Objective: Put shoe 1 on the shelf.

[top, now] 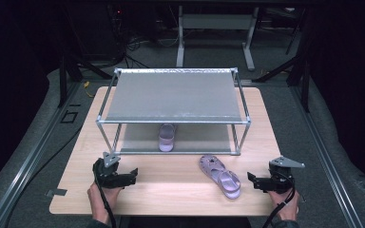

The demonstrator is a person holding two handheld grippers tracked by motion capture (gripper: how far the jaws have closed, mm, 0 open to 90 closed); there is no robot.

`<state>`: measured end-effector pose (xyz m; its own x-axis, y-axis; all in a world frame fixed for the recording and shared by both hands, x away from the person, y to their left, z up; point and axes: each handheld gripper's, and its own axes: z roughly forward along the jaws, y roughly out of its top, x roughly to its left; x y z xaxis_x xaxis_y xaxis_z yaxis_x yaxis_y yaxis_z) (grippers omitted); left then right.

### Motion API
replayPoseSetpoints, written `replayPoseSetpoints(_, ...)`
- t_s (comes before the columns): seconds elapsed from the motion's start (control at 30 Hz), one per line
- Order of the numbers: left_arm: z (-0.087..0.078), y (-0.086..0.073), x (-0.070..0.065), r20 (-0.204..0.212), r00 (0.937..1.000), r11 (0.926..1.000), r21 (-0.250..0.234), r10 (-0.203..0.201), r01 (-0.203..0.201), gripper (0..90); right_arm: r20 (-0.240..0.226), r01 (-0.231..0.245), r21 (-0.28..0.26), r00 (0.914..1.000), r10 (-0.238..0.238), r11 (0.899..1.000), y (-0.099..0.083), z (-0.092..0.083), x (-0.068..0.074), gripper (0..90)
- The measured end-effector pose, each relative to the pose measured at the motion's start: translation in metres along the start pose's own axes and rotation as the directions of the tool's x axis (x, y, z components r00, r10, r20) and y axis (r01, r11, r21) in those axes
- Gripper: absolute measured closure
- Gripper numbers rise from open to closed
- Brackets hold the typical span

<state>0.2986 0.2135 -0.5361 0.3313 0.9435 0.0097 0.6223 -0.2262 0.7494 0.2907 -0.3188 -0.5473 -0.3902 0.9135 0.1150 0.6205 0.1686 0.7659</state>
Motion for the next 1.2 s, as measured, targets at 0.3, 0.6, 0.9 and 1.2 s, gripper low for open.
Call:
replayPoseSetpoints(0.3,0.008,-0.019,0.008,-0.033,0.9995,0.9977,0.068,-0.005,0.007,0.0,-0.055,-0.044,-0.055,0.9977,0.04,0.998,0.014,-0.029,0.029,0.0)
replayPoseSetpoints(0.6,0.022,-0.024,0.004,-0.007,0.9996,0.9952,0.094,0.026,-0.025,0.0,-0.121,0.025,-0.043,0.9922,-0.03,0.999,0.02,-0.036,0.075,0.0)
replayPoseSetpoints(0.9,0.029,-0.024,0.009,0.015,0.9999,0.9983,0.059,-0.003,0.002,0.0,-0.082,0.094,0.067,0.9927,-0.088,0.993,0.011,-0.001,0.103,4.1)
replayPoseSetpoints(1.2,0.031,-0.023,0.01,0.018,0.9998,0.9982,0.059,0.001,-0.002,0.0,-0.075,0.102,0.108,0.9927,-0.094,0.989,-0.006,0.023,0.108,20.5)
